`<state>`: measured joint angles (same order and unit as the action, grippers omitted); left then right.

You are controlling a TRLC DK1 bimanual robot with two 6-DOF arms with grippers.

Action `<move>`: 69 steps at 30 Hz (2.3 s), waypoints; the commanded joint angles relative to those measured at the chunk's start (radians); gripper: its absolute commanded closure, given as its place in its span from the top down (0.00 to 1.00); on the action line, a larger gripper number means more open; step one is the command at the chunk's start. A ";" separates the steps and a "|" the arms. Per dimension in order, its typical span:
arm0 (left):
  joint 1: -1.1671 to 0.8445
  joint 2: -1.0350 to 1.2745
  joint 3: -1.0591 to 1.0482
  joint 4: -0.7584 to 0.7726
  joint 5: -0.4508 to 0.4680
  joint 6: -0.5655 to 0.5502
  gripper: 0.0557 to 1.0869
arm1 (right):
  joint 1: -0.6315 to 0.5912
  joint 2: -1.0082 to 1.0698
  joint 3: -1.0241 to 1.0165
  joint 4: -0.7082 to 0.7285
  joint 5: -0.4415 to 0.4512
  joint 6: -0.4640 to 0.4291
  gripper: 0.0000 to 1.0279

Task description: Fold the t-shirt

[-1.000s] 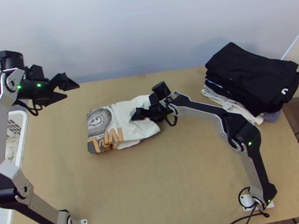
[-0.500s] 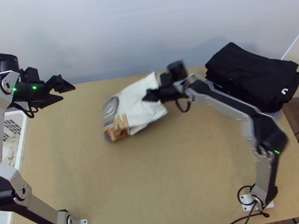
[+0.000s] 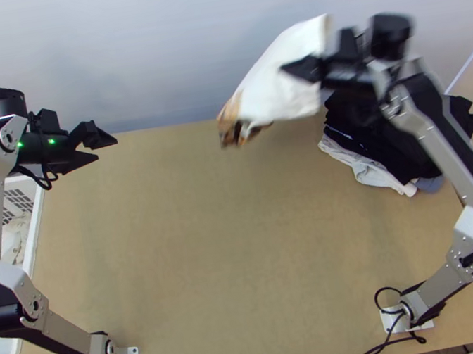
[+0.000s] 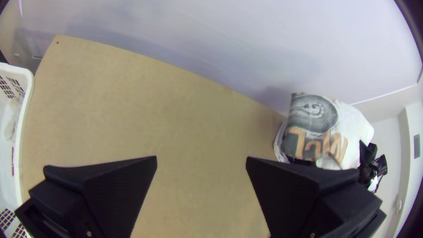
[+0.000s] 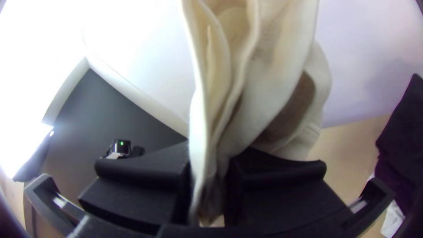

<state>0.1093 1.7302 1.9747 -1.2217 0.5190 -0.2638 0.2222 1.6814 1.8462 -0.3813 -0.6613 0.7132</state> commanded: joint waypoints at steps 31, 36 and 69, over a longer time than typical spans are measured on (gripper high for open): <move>-0.030 -0.008 -0.020 0.036 0.004 -0.025 0.95 | -0.572 0.207 0.173 -0.073 -0.248 -0.086 0.03; -0.031 -0.004 -0.019 0.037 0.006 -0.026 0.95 | -0.607 0.205 0.137 -0.143 -0.247 -0.152 0.03; -0.060 0.023 0.019 0.071 0.047 -0.040 0.95 | -0.880 -0.246 -0.352 -0.571 0.218 -0.877 0.96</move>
<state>0.0540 1.7489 1.9900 -1.1667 0.5571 -0.2993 -0.5880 1.5913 1.6997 -0.9447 -0.6437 0.0368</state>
